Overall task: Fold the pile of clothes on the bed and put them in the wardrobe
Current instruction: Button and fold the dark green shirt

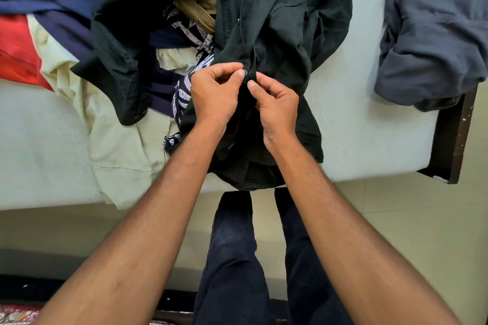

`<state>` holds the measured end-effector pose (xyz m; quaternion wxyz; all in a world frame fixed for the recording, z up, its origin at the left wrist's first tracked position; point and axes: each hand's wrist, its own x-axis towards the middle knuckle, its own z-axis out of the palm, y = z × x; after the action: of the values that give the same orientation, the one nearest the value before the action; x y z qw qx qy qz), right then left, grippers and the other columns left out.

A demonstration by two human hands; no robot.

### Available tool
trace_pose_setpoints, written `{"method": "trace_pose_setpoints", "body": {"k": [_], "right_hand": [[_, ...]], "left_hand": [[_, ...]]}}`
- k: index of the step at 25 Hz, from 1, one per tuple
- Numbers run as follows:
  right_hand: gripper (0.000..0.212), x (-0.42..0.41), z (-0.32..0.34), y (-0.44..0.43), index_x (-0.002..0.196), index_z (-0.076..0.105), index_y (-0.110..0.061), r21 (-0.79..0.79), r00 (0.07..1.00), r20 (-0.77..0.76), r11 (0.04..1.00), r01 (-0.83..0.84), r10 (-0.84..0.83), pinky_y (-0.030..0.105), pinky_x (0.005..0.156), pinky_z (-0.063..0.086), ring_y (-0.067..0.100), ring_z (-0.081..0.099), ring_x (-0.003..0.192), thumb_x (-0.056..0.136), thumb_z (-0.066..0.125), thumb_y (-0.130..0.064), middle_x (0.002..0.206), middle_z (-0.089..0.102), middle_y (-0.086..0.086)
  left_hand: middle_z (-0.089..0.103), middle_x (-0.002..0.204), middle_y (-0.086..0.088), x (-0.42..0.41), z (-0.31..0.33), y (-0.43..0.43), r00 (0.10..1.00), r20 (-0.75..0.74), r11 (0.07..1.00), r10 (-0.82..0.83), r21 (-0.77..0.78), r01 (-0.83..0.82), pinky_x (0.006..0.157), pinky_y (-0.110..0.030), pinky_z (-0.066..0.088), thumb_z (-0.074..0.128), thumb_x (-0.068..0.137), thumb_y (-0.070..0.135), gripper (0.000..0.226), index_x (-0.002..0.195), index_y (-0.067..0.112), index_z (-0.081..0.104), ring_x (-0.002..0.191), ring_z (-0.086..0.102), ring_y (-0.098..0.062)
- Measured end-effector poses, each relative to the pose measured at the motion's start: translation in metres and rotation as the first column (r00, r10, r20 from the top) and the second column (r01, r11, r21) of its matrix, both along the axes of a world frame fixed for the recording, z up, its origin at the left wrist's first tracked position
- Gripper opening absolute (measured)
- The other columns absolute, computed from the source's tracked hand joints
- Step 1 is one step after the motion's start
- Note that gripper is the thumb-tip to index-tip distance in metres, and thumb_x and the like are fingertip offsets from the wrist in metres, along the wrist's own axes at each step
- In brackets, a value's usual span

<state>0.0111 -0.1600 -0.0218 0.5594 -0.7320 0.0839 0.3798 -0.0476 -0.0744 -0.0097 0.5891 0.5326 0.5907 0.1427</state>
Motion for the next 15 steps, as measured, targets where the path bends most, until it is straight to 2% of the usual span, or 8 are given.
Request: {"method": "trace_pose_setpoints", "body": {"k": [2,5,8,11,15], "right_hand": [[0.032,-0.0002,-0.0015,-0.0011,0.121,0.072,-0.008,-0.003,1.000,-0.003,1.000,0.011,-0.011,0.031,0.099,0.057,0.010,0.071,0.108,0.089,0.076,-0.003,0.108,0.076,-0.004],[0.032,-0.0005,-0.0026,-0.0011,0.120,0.072,-0.008,0.012,1.000,-0.021,1.000,0.015,-0.015,0.034,0.100,0.056,0.010,0.072,0.108,0.089,0.076,-0.003,0.105,0.076,-0.005],[0.032,-0.0004,-0.0014,-0.0008,0.121,0.072,-0.008,0.018,1.000,-0.024,1.000,-0.006,0.006,0.026,0.095,0.057,0.005,0.072,0.104,0.089,0.076,-0.003,0.102,0.075,-0.011],[0.031,-0.0001,-0.0003,-0.0001,0.120,0.073,-0.007,-0.003,0.998,0.015,0.998,-0.055,0.055,0.017,0.087,0.056,-0.001,0.071,0.099,0.090,0.075,-0.004,0.108,0.074,-0.012],[0.031,0.0003,-0.0015,0.0006,0.120,0.073,-0.007,-0.004,0.999,0.014,0.999,-0.037,0.037,0.019,0.089,0.057,0.002,0.072,0.101,0.090,0.075,-0.005,0.108,0.076,-0.007]], "left_hand": [[0.074,0.082,0.012,0.0006,-0.0013,-0.0018,1.000,-0.020,1.000,0.013,0.022,-0.013,0.073,-0.011,0.052,0.075,0.086,0.012,0.010,0.094,0.017,0.079,0.079,0.069,0.003],[0.076,0.086,0.007,0.0008,-0.0034,-0.0028,0.999,0.001,0.999,0.035,-0.036,-0.035,0.078,-0.015,0.055,0.076,0.086,0.011,0.011,0.095,0.016,0.079,0.084,0.071,-0.001],[0.077,0.089,0.003,0.0000,-0.0050,-0.0019,0.997,0.030,0.993,0.070,-0.094,-0.067,0.079,-0.015,0.055,0.076,0.086,0.009,0.012,0.097,0.013,0.078,0.088,0.072,-0.005],[0.077,0.090,0.001,-0.0013,-0.0056,0.0010,0.996,0.027,0.992,0.082,-0.101,-0.079,0.080,-0.016,0.055,0.076,0.086,0.008,0.013,0.098,0.011,0.078,0.089,0.073,-0.006],[0.077,0.093,-0.003,-0.0011,-0.0069,0.0031,0.990,0.047,0.981,0.135,-0.150,-0.127,0.087,-0.024,0.058,0.076,0.086,0.007,0.013,0.099,0.009,0.078,0.093,0.073,-0.013]]}}
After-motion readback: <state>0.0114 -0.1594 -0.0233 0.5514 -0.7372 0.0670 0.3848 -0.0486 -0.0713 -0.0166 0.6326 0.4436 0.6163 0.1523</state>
